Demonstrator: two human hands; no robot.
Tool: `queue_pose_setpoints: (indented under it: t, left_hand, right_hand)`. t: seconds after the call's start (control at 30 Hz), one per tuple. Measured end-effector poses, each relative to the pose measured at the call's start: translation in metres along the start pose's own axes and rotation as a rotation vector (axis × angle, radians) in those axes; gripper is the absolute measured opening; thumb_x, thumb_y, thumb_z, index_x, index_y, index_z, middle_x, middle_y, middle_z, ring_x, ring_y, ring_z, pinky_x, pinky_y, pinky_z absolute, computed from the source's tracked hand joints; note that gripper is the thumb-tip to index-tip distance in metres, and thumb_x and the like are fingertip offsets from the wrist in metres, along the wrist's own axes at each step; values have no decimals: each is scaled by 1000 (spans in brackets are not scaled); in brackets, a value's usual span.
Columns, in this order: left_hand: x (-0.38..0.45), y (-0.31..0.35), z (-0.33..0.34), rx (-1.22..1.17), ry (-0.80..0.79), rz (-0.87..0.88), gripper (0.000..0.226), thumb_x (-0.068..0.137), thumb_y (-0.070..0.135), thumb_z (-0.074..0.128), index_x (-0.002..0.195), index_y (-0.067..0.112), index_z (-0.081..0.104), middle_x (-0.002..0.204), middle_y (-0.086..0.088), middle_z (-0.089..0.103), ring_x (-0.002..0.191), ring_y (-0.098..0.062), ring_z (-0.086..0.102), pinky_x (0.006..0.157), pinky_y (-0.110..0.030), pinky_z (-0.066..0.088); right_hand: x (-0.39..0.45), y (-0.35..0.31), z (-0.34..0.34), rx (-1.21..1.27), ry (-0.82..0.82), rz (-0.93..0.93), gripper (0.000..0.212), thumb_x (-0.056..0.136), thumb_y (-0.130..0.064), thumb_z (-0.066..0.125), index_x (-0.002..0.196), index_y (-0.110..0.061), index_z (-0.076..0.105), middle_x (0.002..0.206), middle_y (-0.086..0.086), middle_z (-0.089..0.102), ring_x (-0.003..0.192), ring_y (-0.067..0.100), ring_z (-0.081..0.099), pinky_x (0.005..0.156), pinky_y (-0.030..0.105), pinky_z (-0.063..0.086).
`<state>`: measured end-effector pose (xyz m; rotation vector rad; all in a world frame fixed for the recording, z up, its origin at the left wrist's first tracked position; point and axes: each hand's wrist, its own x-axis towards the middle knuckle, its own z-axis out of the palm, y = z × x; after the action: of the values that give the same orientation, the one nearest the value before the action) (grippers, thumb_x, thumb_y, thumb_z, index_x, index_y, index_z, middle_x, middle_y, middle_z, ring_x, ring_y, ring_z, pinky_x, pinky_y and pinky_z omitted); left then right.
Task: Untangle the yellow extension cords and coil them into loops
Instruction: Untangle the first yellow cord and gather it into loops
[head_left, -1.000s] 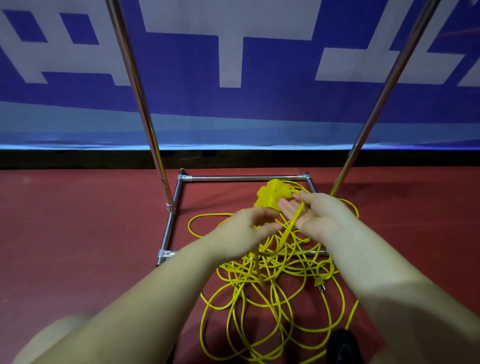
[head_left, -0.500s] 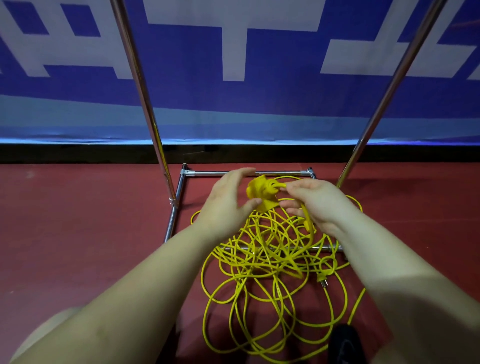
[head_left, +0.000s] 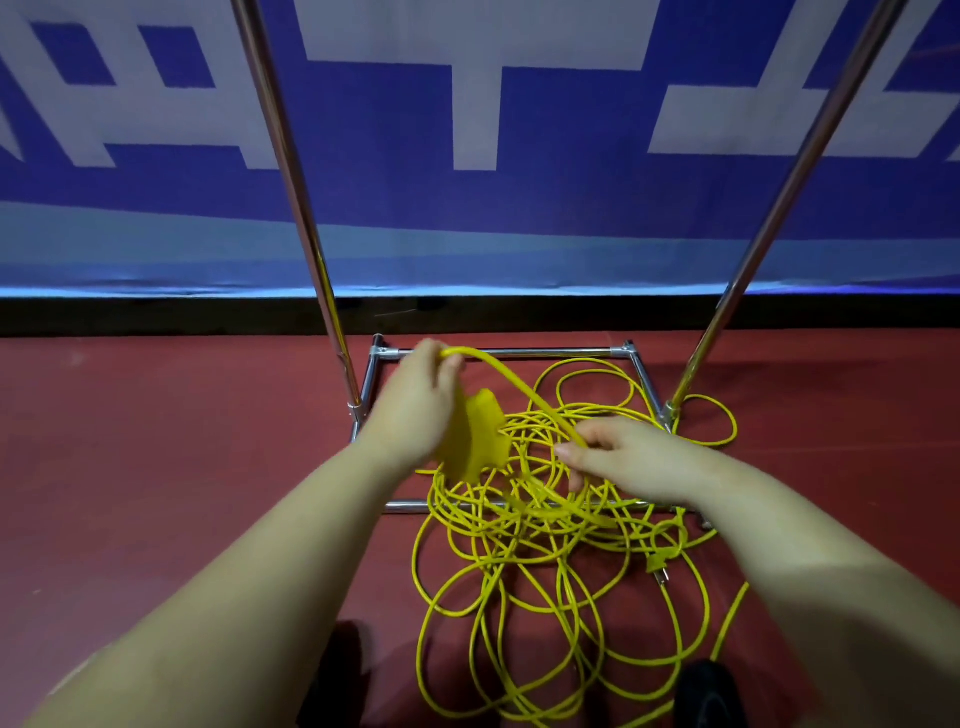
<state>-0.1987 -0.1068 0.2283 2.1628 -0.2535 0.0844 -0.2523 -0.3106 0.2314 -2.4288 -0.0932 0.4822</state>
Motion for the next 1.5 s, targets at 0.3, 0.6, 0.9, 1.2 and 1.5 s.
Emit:
queue_pose_setpoints:
  t: [0.3, 0.6, 0.9, 1.2, 1.5]
  left_hand:
    - [6, -16, -22, -115, 75, -204, 24, 99, 31, 41, 82, 15, 46, 69, -2, 52, 71, -26, 52, 68, -37, 45]
    - [-15, 10, -13, -432, -387, -186, 38, 98, 35, 38, 71, 11, 48, 45, -1, 45, 43, -16, 51, 64, -35, 40]
    - [-18, 8, 22, -306, -457, -127, 29, 98, 29, 43, 75, 20, 56, 43, 11, 37, 45, -9, 31, 47, -23, 28]
    - [11, -29, -16, -156, -43, -302, 35, 100, 28, 41, 69, 15, 52, 54, -1, 36, 49, -19, 33, 51, -25, 29]
    - [2, -19, -28, -151, -208, -169, 28, 99, 28, 43, 79, 17, 61, 58, 3, 40, 53, -16, 34, 53, -27, 30]
  right_hand:
    - [5, 22, -7, 12, 229, 3, 23, 92, -24, 56, 70, -18, 52, 57, -2, 51, 47, 10, 41, 50, 26, 33]
    - [-5, 18, -26, 24, 492, -73, 15, 89, -30, 59, 90, -19, 69, 74, 7, 66, 67, 21, 57, 65, 28, 43]
    - [-8, -9, -5, -122, 313, -224, 19, 90, -39, 53, 100, -32, 67, 76, -13, 63, 75, 6, 57, 72, 28, 45]
    - [-2, 32, -32, -10, 408, -49, 27, 85, -42, 59, 67, -24, 67, 55, -5, 55, 55, 7, 48, 59, 29, 37]
    - [3, 43, -20, -161, 182, 143, 19, 84, -40, 63, 91, -23, 66, 88, 3, 69, 85, 20, 64, 75, 31, 47]
